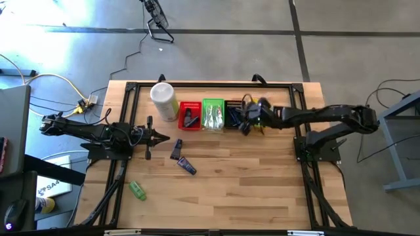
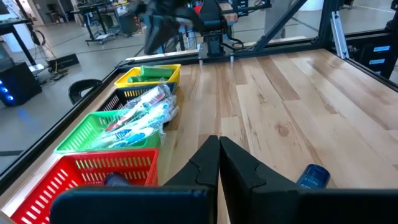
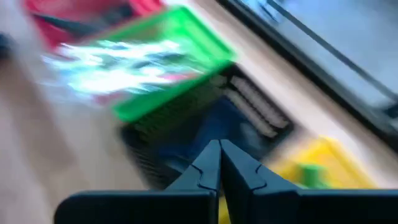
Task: Pick & Place Travel size toiletries
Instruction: Put the blue shave cream into the red bin
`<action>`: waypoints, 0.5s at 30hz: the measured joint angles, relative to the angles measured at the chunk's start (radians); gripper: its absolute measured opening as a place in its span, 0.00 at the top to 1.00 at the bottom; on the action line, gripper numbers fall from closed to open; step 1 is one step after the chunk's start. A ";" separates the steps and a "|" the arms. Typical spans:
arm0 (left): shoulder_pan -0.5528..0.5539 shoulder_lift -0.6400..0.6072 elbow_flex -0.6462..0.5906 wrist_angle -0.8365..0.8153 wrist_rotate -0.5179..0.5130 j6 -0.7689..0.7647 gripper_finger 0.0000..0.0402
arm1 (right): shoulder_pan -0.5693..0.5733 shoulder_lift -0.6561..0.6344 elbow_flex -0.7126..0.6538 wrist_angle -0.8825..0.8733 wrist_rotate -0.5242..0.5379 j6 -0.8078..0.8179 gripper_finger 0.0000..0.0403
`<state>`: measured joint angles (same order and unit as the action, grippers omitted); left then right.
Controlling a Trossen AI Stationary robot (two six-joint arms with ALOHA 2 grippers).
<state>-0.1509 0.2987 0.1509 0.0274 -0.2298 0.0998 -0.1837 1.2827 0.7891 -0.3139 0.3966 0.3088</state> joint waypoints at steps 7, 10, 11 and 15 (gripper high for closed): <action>0.000 0.000 0.000 -0.021 0.001 -0.026 0.98 | 0.084 0.002 -0.201 0.457 -0.159 -0.052 0.99; 0.000 0.000 0.000 -0.055 0.003 -0.028 0.98 | 0.122 -0.013 -0.233 0.537 -0.169 -0.053 0.99; 0.000 0.000 0.000 -0.061 0.003 -0.029 0.98 | 0.134 -0.024 -0.237 0.539 -0.168 -0.053 0.99; 0.000 0.000 0.000 -0.062 0.003 -0.029 0.98 | 0.179 -0.074 -0.255 0.533 -0.161 -0.059 0.99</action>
<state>-0.1509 0.2984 0.1509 -0.0347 -0.2273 0.0703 -0.0048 1.2092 0.5342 0.2195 0.2353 0.2502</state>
